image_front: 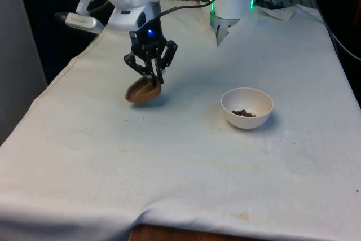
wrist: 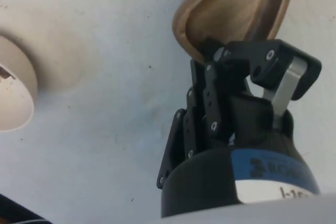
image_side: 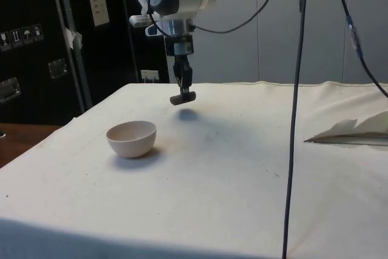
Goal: Pour the coffee beans from the cup into the bowl.
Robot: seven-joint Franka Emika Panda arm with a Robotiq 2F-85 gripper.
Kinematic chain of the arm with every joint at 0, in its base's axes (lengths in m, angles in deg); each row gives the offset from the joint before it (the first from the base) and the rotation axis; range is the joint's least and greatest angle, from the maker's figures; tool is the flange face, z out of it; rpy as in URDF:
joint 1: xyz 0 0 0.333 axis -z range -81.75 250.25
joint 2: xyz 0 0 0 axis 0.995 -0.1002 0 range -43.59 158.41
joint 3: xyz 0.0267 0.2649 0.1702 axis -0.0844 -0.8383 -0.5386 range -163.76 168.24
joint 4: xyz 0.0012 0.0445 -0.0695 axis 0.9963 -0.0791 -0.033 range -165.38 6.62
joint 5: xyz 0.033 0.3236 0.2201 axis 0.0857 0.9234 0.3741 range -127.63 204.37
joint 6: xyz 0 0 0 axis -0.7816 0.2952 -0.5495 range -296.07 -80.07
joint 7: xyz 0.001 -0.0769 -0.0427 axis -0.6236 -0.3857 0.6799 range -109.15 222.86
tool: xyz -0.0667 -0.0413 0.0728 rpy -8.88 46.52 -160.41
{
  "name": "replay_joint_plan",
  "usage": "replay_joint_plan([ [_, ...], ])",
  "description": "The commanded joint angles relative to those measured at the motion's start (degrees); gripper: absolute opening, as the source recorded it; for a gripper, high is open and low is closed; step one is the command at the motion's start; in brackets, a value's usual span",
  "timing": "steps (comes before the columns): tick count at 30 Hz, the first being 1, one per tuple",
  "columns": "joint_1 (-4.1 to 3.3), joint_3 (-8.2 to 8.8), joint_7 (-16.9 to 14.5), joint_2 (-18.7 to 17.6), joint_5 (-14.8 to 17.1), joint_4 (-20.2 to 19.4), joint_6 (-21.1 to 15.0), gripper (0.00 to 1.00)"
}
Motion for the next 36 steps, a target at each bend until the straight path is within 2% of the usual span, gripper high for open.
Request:
replay_joint_plan([
  [1,-0.06,0.29,-0.46,0.11,-0.29,-0.40,-1.15,0.03],
  [6,-0.52,0.74,-1.20,0.29,-1.20,-1.38,-3.04,0.03],
  [7,0.06,0.29,-1.32,-0.06,-0.63,-0.69,-1.72,0.03],
  [8,-0.52,0.74,-1.20,0.34,-1.43,-1.60,-3.50,0.03],
  [14,-0.63,0.69,-1.15,0.97,-2.92,-3.44,-6.88,0.03],
  [15,-0.63,0.69,-1.15,1.09,-3.09,-3.72,-7.39,0.03],
  [16,-0.11,0.23,-1.38,0.80,-2.58,-3.21,-6.30,0.03],
  [17,-0.63,0.69,-1.15,1.15,-3.27,-3.95,-7.85,0.03],
  [21,-0.74,0.74,-1.09,1.43,-4.24,-4.98,-9.74,0.03],
  [24,-0.74,0.74,-1.09,1.78,-5.16,-6.13,-11.86,0.03],
  [25,-0.17,0.23,-1.38,1.49,-4.53,-5.39,-10.43,0.03],
  [26,-0.80,0.74,-1.03,1.83,-5.33,-6.36,-12.49,0.03],
  [34,-0.92,0.63,-1.15,2.23,-6.30,-8.54,-17.70,0.03],
  [35,-0.46,0.17,-1.38,2.01,-5.79,-8.02,-16.50,0.03],
  [36,-0.92,0.63,-1.15,2.23,-6.42,-8.77,-18.16,0.03],
])
